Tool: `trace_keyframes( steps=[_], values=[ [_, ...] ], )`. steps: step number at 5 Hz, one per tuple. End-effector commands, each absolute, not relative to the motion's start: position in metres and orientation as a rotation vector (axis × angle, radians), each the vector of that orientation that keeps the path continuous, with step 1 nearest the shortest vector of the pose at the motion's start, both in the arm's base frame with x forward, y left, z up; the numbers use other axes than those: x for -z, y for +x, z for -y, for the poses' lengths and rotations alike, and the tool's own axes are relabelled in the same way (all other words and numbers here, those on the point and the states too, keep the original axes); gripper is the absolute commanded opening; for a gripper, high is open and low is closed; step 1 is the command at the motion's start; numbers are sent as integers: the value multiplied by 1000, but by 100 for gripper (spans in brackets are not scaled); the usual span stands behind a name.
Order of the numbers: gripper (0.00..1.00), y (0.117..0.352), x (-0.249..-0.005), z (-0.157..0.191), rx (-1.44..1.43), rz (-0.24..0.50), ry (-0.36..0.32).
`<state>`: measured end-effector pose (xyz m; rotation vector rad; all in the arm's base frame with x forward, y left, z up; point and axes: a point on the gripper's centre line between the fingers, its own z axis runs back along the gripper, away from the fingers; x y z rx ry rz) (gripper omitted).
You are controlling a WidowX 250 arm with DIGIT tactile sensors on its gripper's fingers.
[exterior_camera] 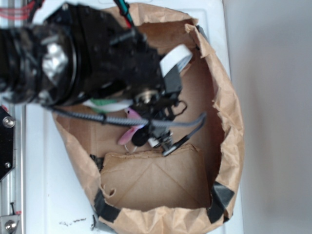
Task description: Grab the pink bunny.
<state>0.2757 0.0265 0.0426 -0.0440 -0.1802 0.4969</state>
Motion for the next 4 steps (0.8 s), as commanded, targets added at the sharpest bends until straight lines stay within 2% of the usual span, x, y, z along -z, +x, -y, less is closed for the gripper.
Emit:
trace_keyframes(
  steps=[1,2,3,4],
  values=[
    [100,275,-48,-22,-484,225,-34],
    [100,271,-45,-22,-490,220,-27],
    [0,259,-43,-20,-502,223,-23],
    [0,263,-48,-26,-507,230,-14]
  ],
)
